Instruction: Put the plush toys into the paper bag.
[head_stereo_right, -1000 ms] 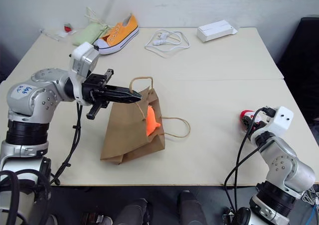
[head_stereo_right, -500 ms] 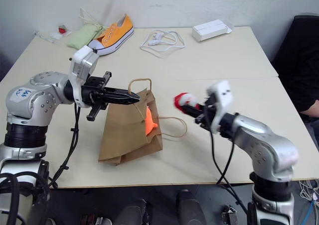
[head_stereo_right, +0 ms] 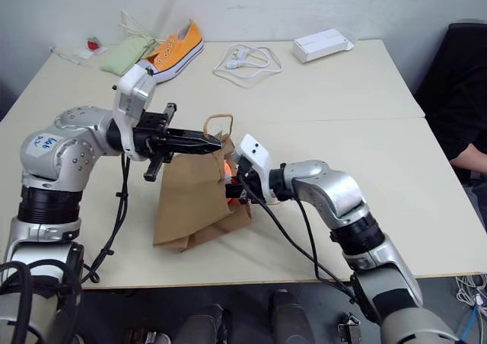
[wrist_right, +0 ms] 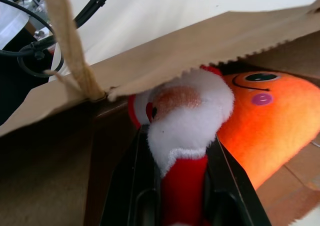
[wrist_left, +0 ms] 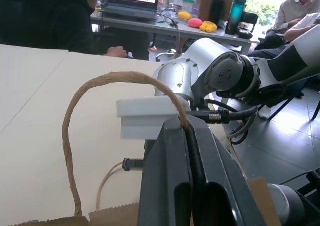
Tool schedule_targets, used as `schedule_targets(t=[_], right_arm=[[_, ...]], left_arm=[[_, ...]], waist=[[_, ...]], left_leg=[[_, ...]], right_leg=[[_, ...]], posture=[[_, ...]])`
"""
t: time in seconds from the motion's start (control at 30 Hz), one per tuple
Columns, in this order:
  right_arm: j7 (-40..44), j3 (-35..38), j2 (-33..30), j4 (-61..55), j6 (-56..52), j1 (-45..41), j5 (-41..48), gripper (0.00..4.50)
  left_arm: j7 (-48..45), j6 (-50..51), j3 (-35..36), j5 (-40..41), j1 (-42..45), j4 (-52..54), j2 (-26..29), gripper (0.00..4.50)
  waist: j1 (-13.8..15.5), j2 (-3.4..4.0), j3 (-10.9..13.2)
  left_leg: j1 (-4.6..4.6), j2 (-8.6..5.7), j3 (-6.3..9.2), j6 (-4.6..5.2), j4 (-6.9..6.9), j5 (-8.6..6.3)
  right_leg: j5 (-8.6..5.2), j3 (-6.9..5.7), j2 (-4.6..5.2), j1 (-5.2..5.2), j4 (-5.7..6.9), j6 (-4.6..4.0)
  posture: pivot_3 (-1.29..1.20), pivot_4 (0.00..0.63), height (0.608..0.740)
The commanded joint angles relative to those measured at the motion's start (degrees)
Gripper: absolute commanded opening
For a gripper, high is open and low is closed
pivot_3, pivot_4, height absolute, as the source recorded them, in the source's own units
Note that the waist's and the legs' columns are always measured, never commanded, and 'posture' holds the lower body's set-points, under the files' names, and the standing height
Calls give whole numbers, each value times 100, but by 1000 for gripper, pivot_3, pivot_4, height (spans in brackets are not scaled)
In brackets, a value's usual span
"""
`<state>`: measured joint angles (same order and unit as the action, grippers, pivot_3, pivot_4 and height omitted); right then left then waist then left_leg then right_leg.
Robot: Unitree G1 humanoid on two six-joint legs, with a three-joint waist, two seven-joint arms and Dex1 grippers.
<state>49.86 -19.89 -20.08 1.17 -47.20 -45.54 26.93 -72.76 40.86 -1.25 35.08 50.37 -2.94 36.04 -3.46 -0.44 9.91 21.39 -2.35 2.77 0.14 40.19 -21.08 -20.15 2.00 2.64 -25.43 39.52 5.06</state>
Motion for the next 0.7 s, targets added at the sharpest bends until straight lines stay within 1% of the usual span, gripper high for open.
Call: schedule_targets(t=[0.03,0.1,0.17,0.2,0.3,0.37,0.47,0.5,0.63,0.7], right_arm=[[125,-111,361,468,432,-296,-269,364],[165,-144,470,651,563,-310,-421,364],[194,-157,519,732,589,-295,-503,1099],[206,-137,535,748,542,-287,-503,1364],[212,24,491,588,327,-247,-430,2472],[172,214,308,214,128,-176,-328,3149],[-8,693,-68,-626,-401,37,-54,4215],[-94,875,-190,-945,-605,143,61,4475],[-531,1788,-588,-2239,-1496,754,662,4475],[-900,2293,-692,-2762,-1999,1148,879,4475]], left_arm=[[100,-107,29,-10,96,167,-55,0],[105,-130,37,-26,51,183,-40,0],[110,-144,45,-39,9,195,-11,0],[108,-149,48,-46,-4,195,4,0],[95,-139,68,-36,-37,211,49,0],[91,-128,77,-23,-62,224,83,0],[77,-105,91,0,-98,249,124,0],[73,-98,96,8,-113,259,134,0],[53,-155,76,-24,-102,159,117,0],[45,-190,57,-47,-85,114,89,0]], waist=[[-19,0,0],[-34,0,0],[-60,0,0],[-62,0,0],[-90,0,0],[-105,0,0],[-95,0,0],[-89,0,0],[-58,0,0],[-24,0,0]], left_leg=[[0,0,0,-1,0,1],[0,1,3,-3,0,1],[0,1,4,-3,0,1],[1,0,5,-3,0,1],[1,-1,7,-3,1,1],[1,0,9,-3,2,1],[2,-1,14,-3,2,1],[5,-1,14,-3,2,1],[8,-1,16,-3,-1,1],[8,-1,15,-3,-3,1]], right_leg=[[0,0,0,-2,1,-1],[1,-7,0,-5,4,-1],[1,-9,0,-5,10,-1],[1,-11,3,-4,10,-1],[1,-13,4,-3,9,-1],[1,-15,4,-3,6,-1],[1,-16,6,-2,7,-1],[1,-16,6,-2,7,-1],[1,-16,6,-2,4,-1],[1,-14,6,-2,4,-1]], posture=[[0,150,740],[0,150,740],[0,150,740],[0,150,740],[0,150,740],[0,150,740],[0,150,740],[0,150,740],[0,150,740],[0,150,740]])
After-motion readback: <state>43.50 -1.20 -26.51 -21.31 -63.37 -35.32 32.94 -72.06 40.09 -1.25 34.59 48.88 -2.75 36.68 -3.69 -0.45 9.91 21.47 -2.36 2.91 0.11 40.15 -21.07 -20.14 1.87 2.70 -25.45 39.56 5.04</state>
